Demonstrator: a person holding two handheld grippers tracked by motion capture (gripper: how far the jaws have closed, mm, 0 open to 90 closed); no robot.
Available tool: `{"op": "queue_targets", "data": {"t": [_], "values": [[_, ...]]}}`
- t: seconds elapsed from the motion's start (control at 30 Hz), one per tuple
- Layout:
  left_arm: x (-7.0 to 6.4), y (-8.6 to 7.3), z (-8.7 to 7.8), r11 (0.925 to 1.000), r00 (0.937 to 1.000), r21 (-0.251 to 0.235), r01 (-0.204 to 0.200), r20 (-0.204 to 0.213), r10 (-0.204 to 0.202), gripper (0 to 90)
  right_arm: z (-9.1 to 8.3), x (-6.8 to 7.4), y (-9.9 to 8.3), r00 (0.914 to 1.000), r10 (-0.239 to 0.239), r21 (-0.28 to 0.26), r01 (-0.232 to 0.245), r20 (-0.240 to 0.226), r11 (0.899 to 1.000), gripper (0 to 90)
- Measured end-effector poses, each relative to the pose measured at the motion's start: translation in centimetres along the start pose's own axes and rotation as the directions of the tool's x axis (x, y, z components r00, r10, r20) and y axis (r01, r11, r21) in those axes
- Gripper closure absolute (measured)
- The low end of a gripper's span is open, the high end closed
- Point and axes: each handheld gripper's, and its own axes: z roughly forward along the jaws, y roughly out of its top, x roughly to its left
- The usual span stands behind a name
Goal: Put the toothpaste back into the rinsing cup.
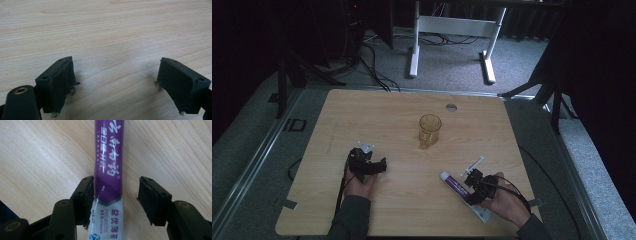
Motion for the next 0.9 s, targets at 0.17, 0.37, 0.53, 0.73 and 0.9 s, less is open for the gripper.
{"op": "queue_targets", "data": {"t": [0.17, 0.37, 0.53, 0.73, 0.9], "values": [[0.0, 0.0, 0.0, 1.0, 1.0, -0.001, 0.001, 0.0, -0.001, 14.0, 0.4, 0.1, 0.2, 1.0, 0.0, 0.011, 0.0, -0.005, 1.0, 46.2], [0.0, 0.0, 0.0, 1.0, 1.0, 0.0, 0.0, 0.0, 0.0, 14.0, 1.0, 0.1, 0.2, 0.9999, -0.002, 0.027, 0.002, -0.011, 1.0, 46.3], [0.0, 0.0, 0.0, 1.0, 1.0, 0.0, 0.0, 0.0, 0.0, 14.0, 1.5, 0.1, 0.3, 0.9999, -0.002, 0.041, 0.003, -0.016, 0.999, 46.3], [0.0, 0.0, 0.0, 1.0, 1.0, 0.0, 0.0, 0.0, 0.0, 14.0, 2.0, 0.2, 0.4, 0.9997, -0.008, 0.051, 0.01, -0.021, 0.999, 48.0], [0.0, 0.0, 0.0, 1.0, 1.0, 0.0, 0.0, 0.0, 0.0, 14.0, 2.2, 0.3, 0.7, 0.9996, -0.018, 0.067, 0.02, -0.021, 0.998, 51.5]]}}
